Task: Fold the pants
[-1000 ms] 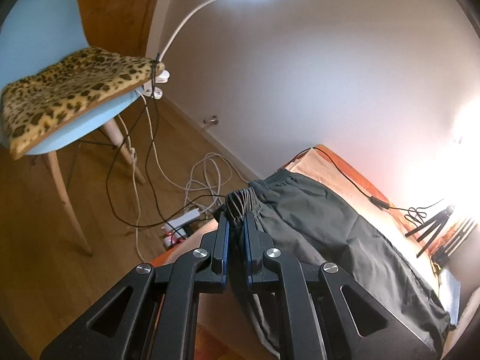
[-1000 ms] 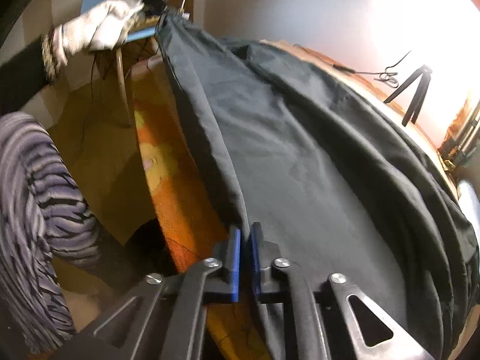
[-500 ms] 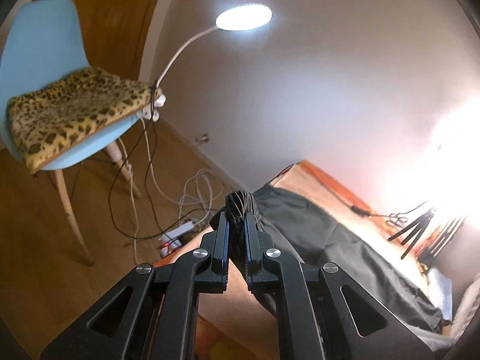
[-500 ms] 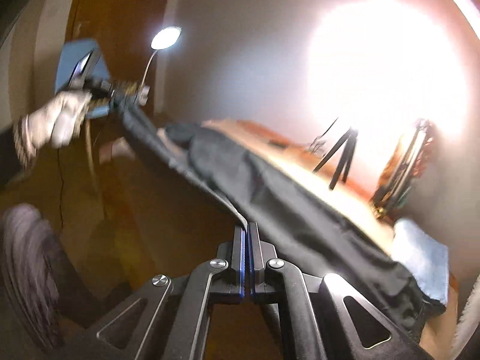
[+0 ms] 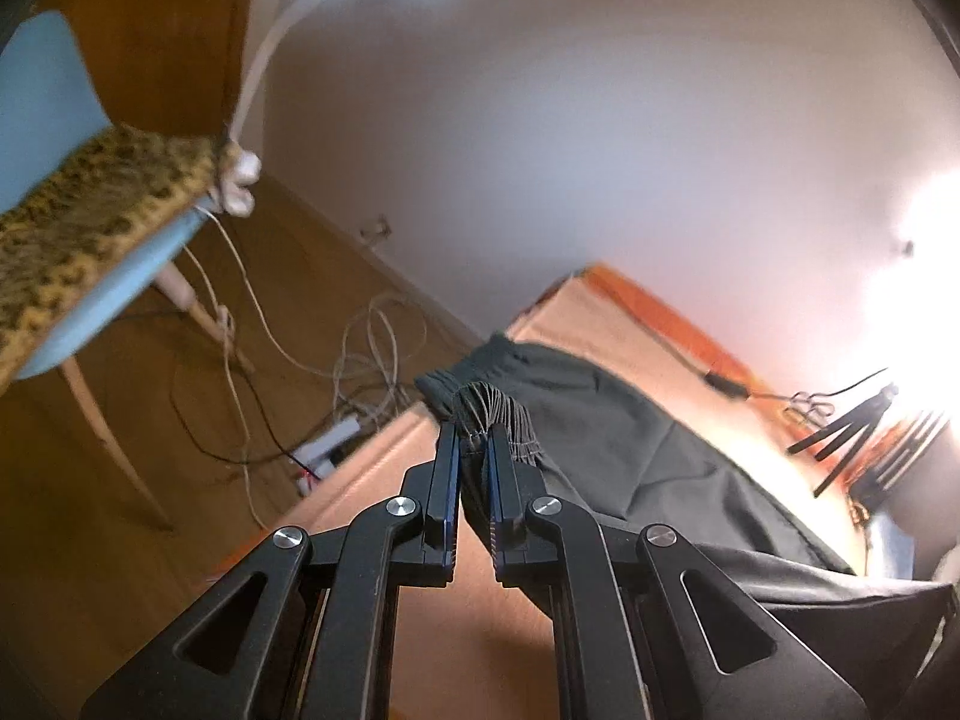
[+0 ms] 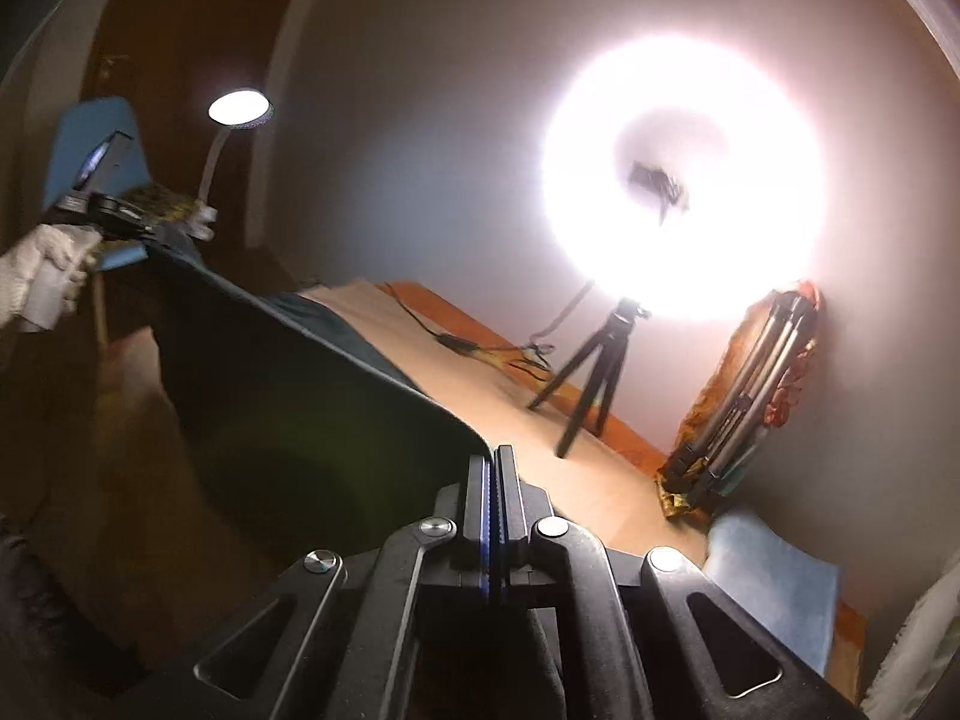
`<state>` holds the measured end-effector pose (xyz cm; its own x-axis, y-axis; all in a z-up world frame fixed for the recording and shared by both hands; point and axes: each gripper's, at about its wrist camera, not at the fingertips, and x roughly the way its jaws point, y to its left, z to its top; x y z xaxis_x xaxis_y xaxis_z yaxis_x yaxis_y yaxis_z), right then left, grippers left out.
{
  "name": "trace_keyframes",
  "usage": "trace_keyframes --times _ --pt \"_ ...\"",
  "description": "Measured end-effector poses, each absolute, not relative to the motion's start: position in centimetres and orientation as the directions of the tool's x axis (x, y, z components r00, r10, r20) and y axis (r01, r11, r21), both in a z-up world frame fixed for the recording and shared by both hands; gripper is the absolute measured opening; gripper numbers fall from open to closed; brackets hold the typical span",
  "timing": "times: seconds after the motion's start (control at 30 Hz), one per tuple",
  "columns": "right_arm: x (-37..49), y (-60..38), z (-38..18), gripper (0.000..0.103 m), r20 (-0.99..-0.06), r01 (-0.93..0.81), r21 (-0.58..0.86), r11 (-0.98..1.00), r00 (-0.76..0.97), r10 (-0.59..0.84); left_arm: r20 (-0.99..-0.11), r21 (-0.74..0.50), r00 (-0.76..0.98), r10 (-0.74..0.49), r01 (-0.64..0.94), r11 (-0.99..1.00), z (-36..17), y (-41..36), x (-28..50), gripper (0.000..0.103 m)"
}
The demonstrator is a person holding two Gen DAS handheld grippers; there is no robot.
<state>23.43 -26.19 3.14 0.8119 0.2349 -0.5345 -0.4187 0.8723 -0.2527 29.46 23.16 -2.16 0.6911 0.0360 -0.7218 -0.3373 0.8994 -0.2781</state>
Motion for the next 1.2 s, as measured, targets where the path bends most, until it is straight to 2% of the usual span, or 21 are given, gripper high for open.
trace_keyframes --times 0.17,0.3,0.53,0.6,0.67,0.8,0.9,0.93,0.97,1.03,1.2 --pt "30.9 -27.4 0.3 0.0 -0.604 -0.392 -0.216 0.894 0.773 0.193 -0.778 -0.26 0.628 0.028 -0.361 0.896 -5.5 21.7 34.7 0.007" --pt "35.5 -27.7 -3.0 0.0 -0.642 -0.375 -0.241 0.895 0.753 0.143 -0.798 -0.218 0.601 0.048 -0.362 0.906 -6.9 20.5 38.6 0.007" --pt "40.3 -28.2 -7.2 0.0 -0.699 -0.347 -0.26 0.901 0.711 0.072 -0.807 -0.185 0.588 0.063 -0.352 0.917 -8.0 19.1 44.9 0.021" --pt "41.3 -28.4 -8.2 0.0 -0.712 -0.338 -0.277 0.899 0.701 0.044 -0.792 -0.179 0.605 0.083 -0.36 0.915 -7.3 19.5 45.3 0.023" --pt "41.9 -28.8 -8.9 0.0 -0.719 -0.325 -0.303 0.896 0.695 0.009 -0.771 -0.211 0.632 0.078 -0.37 0.905 -6.6 20.5 44.9 0.038" --pt "43.3 -29.6 -10.1 0.0 -0.723 -0.293 -0.362 0.885 0.687 -0.069 -0.747 -0.206 0.658 0.092 -0.362 0.909 -6.2 22.3 42.6 0.039" --pt "43.5 -29.6 -10.3 0.0 -0.738 -0.319 -0.371 0.872 0.672 -0.068 -0.756 -0.24 0.653 0.055 -0.354 0.904 -7.4 23.4 41.2 0.039" --pt "43.4 -29.5 -10.1 0.006 -0.745 -0.328 -0.37 0.869 0.664 -0.067 -0.76 -0.259 0.649 0.031 -0.347 0.901 -8.0 23.7 40.9 0.038" --pt "43.3 -29.3 -9.7 0.017 -0.741 -0.33 -0.373 0.867 0.668 -0.065 -0.765 -0.27 0.644 0.014 -0.341 0.9 -8.6 23.8 40.6 0.038" --pt "42.7 -28.4 -8.5 0.029 -0.723 -0.339 -0.386 0.858 0.689 -0.053 -0.772 -0.288 0.634 -0.029 -0.31 0.906 -10.0 23.2 40.5 0.038" --pt "41.3 -23.9 -4.6 0.037 -0.676 -0.427 -0.386 0.818 0.734 0.064 -0.791 -0.276 0.608 -0.071 -0.25 0.928 -12.5 21.2 40.5 0.039"
